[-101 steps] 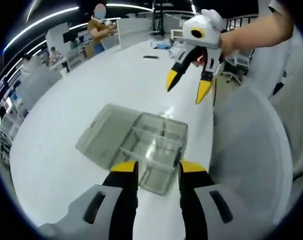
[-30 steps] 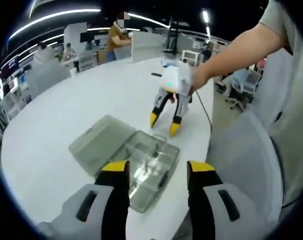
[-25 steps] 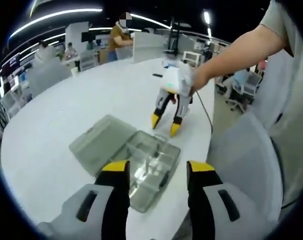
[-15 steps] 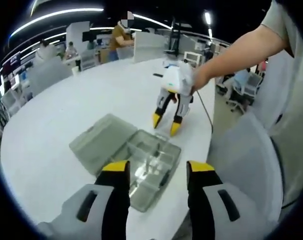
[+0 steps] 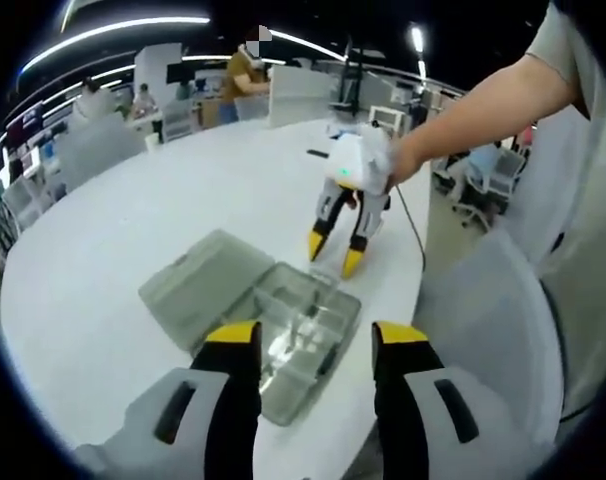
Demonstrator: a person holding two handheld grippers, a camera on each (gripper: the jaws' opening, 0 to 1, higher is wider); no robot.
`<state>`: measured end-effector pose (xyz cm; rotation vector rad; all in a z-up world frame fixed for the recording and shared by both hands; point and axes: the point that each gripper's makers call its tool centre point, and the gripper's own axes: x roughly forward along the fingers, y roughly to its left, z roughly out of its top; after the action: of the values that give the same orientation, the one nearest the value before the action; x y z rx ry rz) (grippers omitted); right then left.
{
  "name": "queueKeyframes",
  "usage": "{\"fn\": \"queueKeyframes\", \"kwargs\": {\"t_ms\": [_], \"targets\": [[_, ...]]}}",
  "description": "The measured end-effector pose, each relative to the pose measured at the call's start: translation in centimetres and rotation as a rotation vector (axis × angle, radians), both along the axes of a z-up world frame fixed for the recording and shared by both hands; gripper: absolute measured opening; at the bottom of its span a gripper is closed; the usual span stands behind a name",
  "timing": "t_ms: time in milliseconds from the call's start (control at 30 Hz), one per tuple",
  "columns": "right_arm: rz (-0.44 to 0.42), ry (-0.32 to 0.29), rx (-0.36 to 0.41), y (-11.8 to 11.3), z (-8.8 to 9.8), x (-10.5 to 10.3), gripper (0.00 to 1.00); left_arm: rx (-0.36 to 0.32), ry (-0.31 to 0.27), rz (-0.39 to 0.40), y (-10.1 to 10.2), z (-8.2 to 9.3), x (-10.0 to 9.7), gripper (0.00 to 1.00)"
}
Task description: Insert the divider into the dual guide fixture by aligning both edges with the guide slots and pushing it downward to the bottom, including one-sided entry, uneven engagement, binding, and posture correction.
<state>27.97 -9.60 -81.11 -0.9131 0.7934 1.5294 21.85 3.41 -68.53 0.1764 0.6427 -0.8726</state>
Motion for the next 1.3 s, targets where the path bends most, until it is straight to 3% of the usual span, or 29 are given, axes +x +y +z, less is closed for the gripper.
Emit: {"fn": "queueKeyframes", "kwargs": {"t_ms": [333, 767, 1300], "targets": [[-0.016, -0.014, 0.005, -0.1, 0.6, -0.2, 0.27, -0.004, 0.004, -0.004, -0.5, -0.1, 0.0, 0.42], [-0.032, -0.055, 0.053, 0.9, 3.2, -1.5, 0.27, -0.035, 0.035, -0.003, -2.1, -1.0, 0.8, 0.41], [-0.024, -0.111, 0.15, 3.2, 7.2, -4.7, 0.27, -0.123, 0.142, 0.042, -4.0, -1.9, 1.0, 0.31]]}}
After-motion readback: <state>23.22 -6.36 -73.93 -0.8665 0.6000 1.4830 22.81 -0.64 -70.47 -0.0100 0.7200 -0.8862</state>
